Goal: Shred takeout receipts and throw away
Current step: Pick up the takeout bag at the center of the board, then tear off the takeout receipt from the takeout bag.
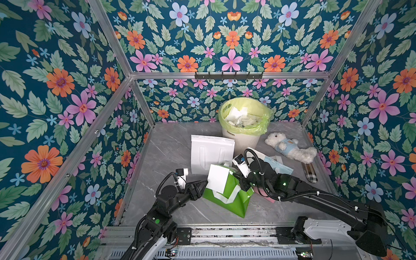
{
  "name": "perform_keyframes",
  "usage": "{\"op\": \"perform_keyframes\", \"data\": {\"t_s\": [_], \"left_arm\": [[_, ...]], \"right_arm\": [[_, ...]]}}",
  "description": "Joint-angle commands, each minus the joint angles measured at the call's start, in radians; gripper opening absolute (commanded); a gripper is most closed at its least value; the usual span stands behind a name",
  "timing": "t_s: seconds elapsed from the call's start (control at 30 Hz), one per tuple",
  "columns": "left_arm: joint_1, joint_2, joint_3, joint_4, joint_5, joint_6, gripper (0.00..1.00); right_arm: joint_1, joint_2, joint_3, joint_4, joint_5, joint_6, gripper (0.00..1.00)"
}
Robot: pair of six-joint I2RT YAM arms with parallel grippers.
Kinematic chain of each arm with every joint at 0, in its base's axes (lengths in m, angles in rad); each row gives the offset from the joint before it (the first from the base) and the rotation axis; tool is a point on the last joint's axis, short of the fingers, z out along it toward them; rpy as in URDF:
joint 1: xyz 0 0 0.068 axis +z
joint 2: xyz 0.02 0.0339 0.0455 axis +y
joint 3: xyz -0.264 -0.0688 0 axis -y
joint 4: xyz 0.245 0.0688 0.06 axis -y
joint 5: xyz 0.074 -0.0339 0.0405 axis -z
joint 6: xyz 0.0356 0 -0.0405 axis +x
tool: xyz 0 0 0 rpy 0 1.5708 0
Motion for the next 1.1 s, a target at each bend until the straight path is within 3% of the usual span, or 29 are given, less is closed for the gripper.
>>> {"op": "perform_keyframes", "data": {"t_s": [0.0, 0.27, 0.5, 0.77, 0.9, 1.07], "left_arm": [[0.001, -0.009, -0.014, 0.001, 0.054, -0.038, 0.62], [0.0, 0.0, -0.078, 0.079, 0.109, -0.083, 0.55], [0.0, 0.011, -0.162, 0.272, 0.135, -0.177, 0.52], [-0.001, 0.007, -0.072, 0.278, 0.174, -0.12, 0.47], [-0.001, 0.025, -0.056, 0.363, 0.217, -0.133, 0.47], [-0.001, 0.062, -0.047, 0.345, 0.22, -0.098, 0.48]], "right_arm": [[0.0, -0.004, -0.008, -0.002, 0.011, 0.031, 0.0], [0.0, -0.003, -0.014, 0.017, 0.012, 0.042, 0.0], [0.0, -0.007, -0.02, 0.022, 0.008, 0.042, 0.0], [-0.001, -0.013, -0.029, 0.024, 0.012, 0.039, 0.0], [0.0, -0.019, -0.033, 0.027, 0.012, 0.039, 0.0], [-0.001, -0.029, -0.036, 0.03, 0.008, 0.038, 0.0]]}}
